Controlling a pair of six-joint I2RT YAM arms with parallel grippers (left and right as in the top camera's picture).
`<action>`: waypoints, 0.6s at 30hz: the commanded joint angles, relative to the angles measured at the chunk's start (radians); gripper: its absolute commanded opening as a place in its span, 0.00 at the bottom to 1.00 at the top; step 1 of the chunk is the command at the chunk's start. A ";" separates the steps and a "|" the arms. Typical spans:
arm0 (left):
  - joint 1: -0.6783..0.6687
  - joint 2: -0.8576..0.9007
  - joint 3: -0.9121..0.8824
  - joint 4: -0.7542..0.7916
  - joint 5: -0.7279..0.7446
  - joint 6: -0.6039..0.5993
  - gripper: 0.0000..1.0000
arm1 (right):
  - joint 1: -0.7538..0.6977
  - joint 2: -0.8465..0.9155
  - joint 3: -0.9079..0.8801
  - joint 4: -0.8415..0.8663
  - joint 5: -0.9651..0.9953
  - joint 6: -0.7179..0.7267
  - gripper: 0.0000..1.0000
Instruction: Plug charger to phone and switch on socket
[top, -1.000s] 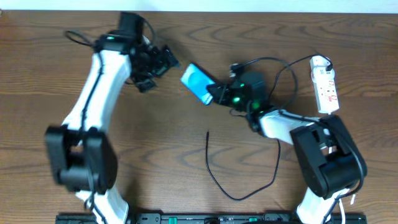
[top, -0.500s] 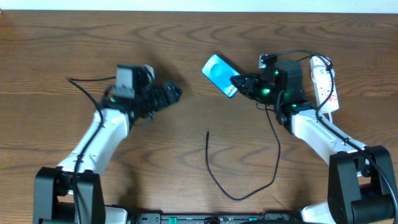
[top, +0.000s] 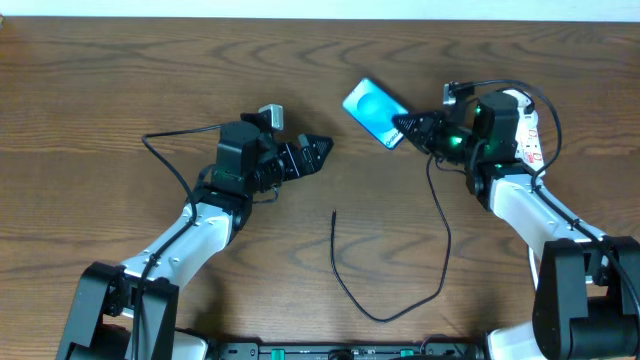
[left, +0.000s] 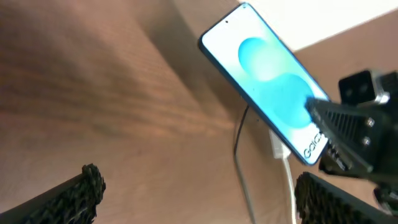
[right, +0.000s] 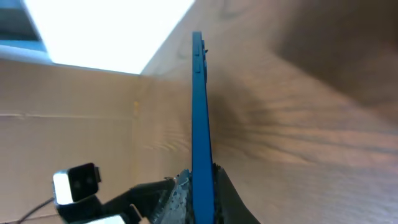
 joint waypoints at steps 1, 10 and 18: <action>0.000 -0.018 0.009 0.058 -0.029 -0.047 0.99 | -0.005 -0.024 0.007 0.092 -0.049 0.094 0.01; 0.000 -0.014 0.009 0.173 -0.158 -0.138 0.98 | -0.005 -0.019 0.007 0.148 0.005 0.170 0.01; 0.000 0.077 0.009 0.361 -0.146 -0.248 0.98 | 0.011 0.025 0.007 0.261 -0.012 0.253 0.01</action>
